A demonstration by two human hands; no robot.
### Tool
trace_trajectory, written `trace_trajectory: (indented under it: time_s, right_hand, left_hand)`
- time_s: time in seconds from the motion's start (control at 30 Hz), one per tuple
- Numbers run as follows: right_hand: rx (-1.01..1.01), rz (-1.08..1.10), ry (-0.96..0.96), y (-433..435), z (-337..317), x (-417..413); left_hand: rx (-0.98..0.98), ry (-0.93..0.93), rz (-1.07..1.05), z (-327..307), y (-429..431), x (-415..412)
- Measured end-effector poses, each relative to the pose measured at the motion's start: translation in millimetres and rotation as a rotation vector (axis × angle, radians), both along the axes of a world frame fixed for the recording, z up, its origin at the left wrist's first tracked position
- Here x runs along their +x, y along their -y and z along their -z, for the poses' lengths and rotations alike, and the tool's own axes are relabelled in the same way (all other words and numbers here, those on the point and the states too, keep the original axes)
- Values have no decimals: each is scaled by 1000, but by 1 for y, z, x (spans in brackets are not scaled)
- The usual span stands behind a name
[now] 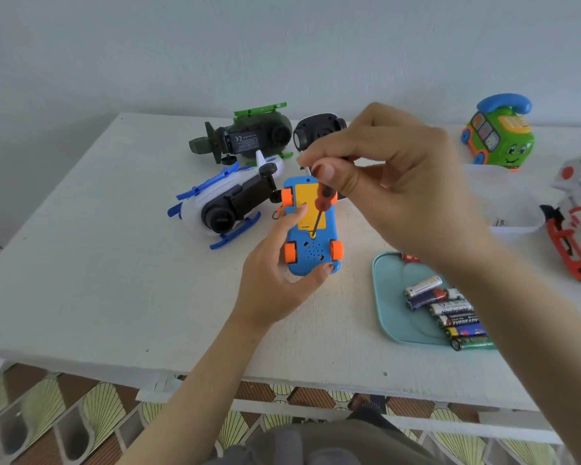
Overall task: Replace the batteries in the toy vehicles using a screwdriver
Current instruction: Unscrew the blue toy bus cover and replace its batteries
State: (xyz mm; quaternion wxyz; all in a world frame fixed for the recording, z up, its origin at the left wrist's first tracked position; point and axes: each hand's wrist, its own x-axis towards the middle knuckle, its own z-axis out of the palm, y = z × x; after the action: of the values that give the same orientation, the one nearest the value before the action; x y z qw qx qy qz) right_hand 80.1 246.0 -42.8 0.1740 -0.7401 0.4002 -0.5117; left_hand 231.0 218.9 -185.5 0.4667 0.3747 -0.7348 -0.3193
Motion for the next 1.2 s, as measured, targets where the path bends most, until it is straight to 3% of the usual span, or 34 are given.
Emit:
trace_trajectory:
  time_s: [0.27,0.4,0.5,0.63,0.8,1.07,1.2]
  right_hand:
    - [-272,444,-168,-3,9,-2]
    - [-180,431,-206,-3,9,-11]
    - [52,276,-31,-8,8,-16]
    - [-59,339,131,-17,8,-28]
    - [-144,411,-247,-29,41,-44]
    - [-108,211,-534,-34,98,-56]
    - [-103,132,-626,-36,112,-55]
  left_hand:
    - [-9,4,-7,-1,1,0]
    - [2,-14,-3,-1,0,0]
    - [3,-22,9,0,-1,0]
    - [27,10,63,0,0,-1]
    - [75,31,62,2,-1,-1]
    - [73,3,51,-2,-5,-1]
    - [80,-142,45,-6,-5,-2]
